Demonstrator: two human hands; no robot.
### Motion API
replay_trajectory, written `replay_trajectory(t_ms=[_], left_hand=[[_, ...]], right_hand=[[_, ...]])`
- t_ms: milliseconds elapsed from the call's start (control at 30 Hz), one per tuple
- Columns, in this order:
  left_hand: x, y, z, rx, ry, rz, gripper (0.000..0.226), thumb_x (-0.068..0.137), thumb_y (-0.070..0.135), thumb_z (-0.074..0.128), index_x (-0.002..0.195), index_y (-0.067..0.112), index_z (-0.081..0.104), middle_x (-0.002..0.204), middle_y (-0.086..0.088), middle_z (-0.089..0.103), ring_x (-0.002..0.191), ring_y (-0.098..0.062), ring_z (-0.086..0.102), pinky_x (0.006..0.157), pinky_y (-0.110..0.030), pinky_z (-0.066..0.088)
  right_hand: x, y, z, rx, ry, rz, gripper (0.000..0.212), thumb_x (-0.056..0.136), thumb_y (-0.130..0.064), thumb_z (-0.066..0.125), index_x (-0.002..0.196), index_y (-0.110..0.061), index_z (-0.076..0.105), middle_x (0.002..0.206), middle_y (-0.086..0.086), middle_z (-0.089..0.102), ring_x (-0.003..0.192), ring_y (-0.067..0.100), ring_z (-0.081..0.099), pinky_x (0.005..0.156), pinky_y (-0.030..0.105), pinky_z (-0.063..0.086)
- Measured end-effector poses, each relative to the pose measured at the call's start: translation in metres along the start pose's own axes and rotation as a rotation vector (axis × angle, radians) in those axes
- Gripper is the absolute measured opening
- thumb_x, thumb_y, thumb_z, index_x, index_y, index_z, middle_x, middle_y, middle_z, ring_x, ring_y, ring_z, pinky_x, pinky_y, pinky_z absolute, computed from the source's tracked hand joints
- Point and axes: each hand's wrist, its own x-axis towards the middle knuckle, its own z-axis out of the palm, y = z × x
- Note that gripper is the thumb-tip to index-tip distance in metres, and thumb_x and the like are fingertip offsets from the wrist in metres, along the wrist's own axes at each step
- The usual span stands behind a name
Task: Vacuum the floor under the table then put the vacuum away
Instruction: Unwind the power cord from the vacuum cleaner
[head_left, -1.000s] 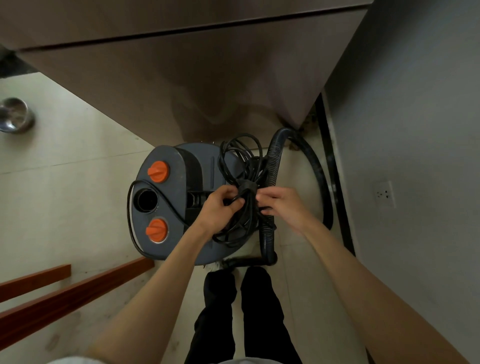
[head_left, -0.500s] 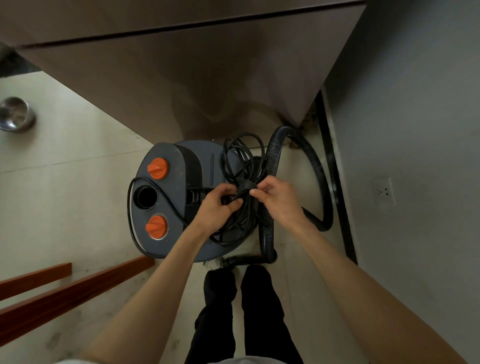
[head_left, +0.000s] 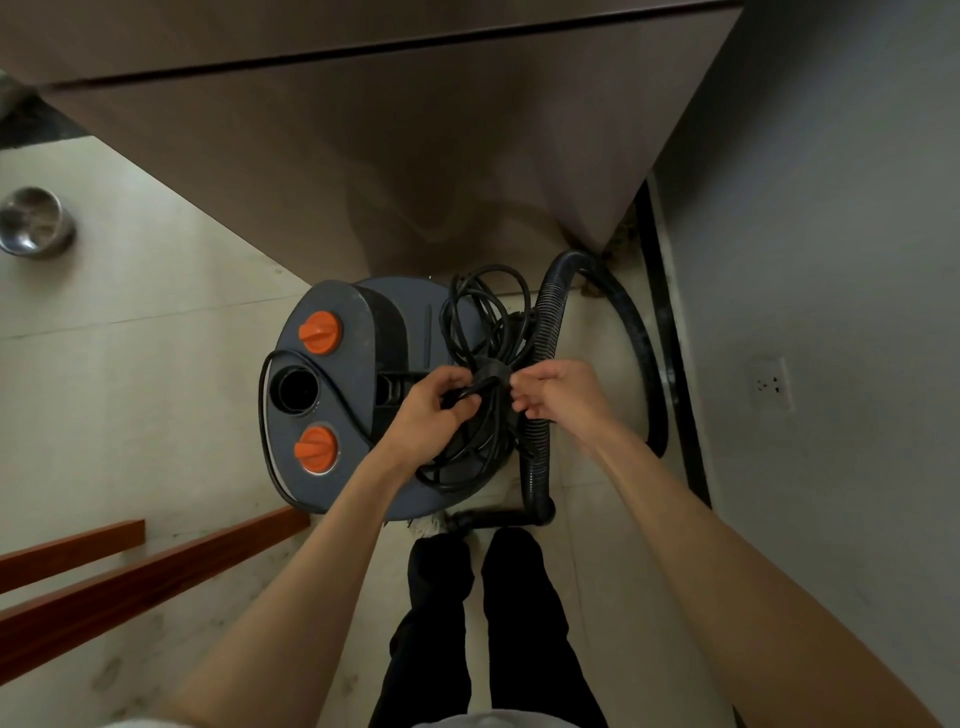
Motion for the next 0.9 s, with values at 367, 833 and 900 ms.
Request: replay_trajectory(t_ms=[367,833,900], left_hand=[[0.003,0.006,0.007,0.258,0.058,0.044,0.028,0.09,0.006,0.057,0.118,0.008,0.055,0.116,-0.007,0.062,0.111,-0.022,0.055,0.092,-0.021,0.039],[0.001,0.002,0.003,0.068,-0.02,-0.052,0.026,0.085,0.003,0.065,0.108,0.013,0.061,0.106,-0.001,0.063,0.109,-0.02,0.058,0.102,-0.034,0.043],[0.0,0.003,0.0,0.045,-0.034,-0.031,0.029,0.084,0.002,0.065,0.112,0.01,0.059,0.105,-0.001,0.061,0.108,-0.018,0.057,0.101,-0.03,0.042]], right_hand=[[-0.01,-0.027,-0.001,-0.383,-0.109,-0.135,0.012,0.096,-0.012,0.05,0.09,-0.014,0.059,0.075,-0.006,0.06,0.058,0.001,0.054,0.048,0.009,0.037],[-0.01,0.007,0.003,0.26,-0.112,0.188,0.016,0.099,-0.017,0.047,0.099,-0.008,0.061,0.094,0.005,0.065,0.086,0.013,0.061,0.078,0.022,0.05],[-0.009,0.009,0.006,0.526,-0.177,0.211,0.015,0.098,-0.013,0.048,0.097,-0.008,0.062,0.093,0.007,0.068,0.087,0.014,0.065,0.073,0.021,0.053]])
